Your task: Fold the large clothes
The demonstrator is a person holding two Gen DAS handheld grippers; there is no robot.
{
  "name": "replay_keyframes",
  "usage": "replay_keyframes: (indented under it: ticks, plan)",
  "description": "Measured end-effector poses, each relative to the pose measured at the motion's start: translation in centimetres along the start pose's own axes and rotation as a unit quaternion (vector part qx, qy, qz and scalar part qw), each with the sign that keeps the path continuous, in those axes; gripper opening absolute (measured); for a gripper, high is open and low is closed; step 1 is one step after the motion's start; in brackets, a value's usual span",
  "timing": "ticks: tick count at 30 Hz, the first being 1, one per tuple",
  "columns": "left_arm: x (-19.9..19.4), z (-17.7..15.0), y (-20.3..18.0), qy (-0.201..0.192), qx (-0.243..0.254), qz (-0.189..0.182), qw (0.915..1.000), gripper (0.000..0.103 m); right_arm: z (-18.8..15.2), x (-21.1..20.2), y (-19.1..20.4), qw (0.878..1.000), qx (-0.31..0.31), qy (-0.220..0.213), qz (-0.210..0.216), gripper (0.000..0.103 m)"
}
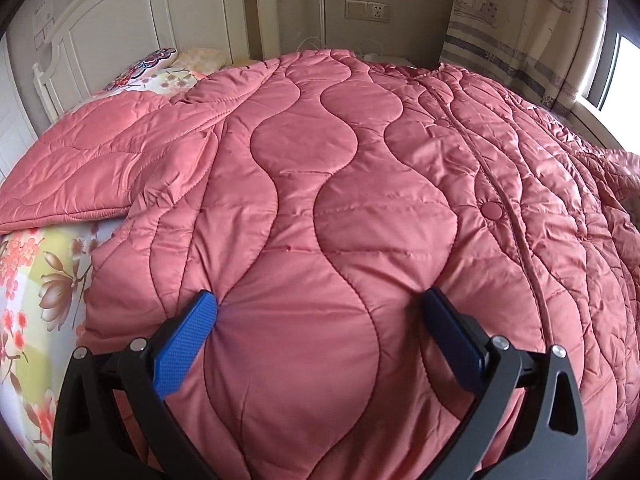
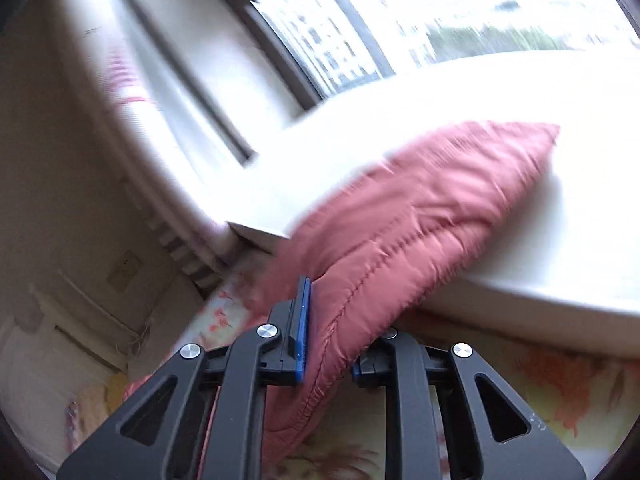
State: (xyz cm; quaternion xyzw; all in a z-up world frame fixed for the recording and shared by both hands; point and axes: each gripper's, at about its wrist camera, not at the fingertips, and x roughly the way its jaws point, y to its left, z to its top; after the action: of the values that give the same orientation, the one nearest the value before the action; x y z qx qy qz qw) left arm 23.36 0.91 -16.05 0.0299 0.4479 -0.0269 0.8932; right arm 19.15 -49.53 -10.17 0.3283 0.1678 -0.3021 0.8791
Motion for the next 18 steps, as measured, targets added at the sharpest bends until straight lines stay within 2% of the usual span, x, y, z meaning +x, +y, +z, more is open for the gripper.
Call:
replay_keyframes:
  ticks: [3, 6, 8, 9, 10, 11, 12, 14, 15, 16, 18]
  plan:
    - [-0.1, -0.1, 0.1, -0.001, -0.001, -0.002, 1.0, 0.101, 0.4, -1.7, 7.2, 0.991, -0.125, -0.041, 0.028, 0.019]
    - [-0.1, -0.1, 0.1, -0.001, -0.003, -0.005, 1.0, 0.101, -2.3, -3.4, 16.3, 0.955, -0.282, -0.069, 0.055, 0.019]
    - [-0.2, -0.1, 0.2, -0.002, -0.006, -0.009, 0.9999, 0.101, -7.0, -5.0, 22.2, 0.907, -0.407, -0.075, 0.08, 0.02]
    - [-0.2, -0.1, 0.3, -0.003, -0.008, -0.012, 0.9999, 0.101, -10.3, -6.2, 24.4, 0.874, -0.47, -0.078, 0.095, 0.02]
    - [-0.3, -0.1, 0.5, -0.004, -0.01, -0.015, 0.9998, 0.101, -13.2, -7.4, 25.5, 0.848, -0.512, -0.081, 0.105, 0.02]
    - [-0.3, -0.1, 0.6, -0.005, -0.013, -0.02, 0.9997, 0.101, -17.1, -8.8, 26.6, 0.813, -0.565, -0.082, 0.116, 0.02]
    - [-0.4, -0.1, 0.7, -0.006, -0.015, -0.022, 0.9996, 0.101, -20.0, -9.8, 27.0, 0.792, -0.594, -0.074, 0.122, 0.025]
    - [-0.5, -0.1, 0.9, -0.009, -0.018, -0.028, 0.9994, 0.101, -26.4, -10.3, 27.1, 0.74, -0.656, -0.019, 0.147, 0.028]
    - [-0.5, -0.1, 1.0, -0.009, -0.02, -0.031, 0.9993, 0.101, -28.7, -10.0, 26.7, 0.722, -0.675, 0.01, 0.151, 0.03]
    - [-0.6, -0.2, 1.1, -0.011, -0.022, -0.035, 0.9991, 0.101, -30.3, -10.3, 26.3, 0.714, -0.684, 0.024, 0.15, 0.034]
    - [-0.7, -0.2, 1.3, -0.013, -0.025, -0.041, 0.9987, 0.101, -32.2, -8.6, 25.0, 0.701, -0.694, 0.065, 0.151, 0.048]
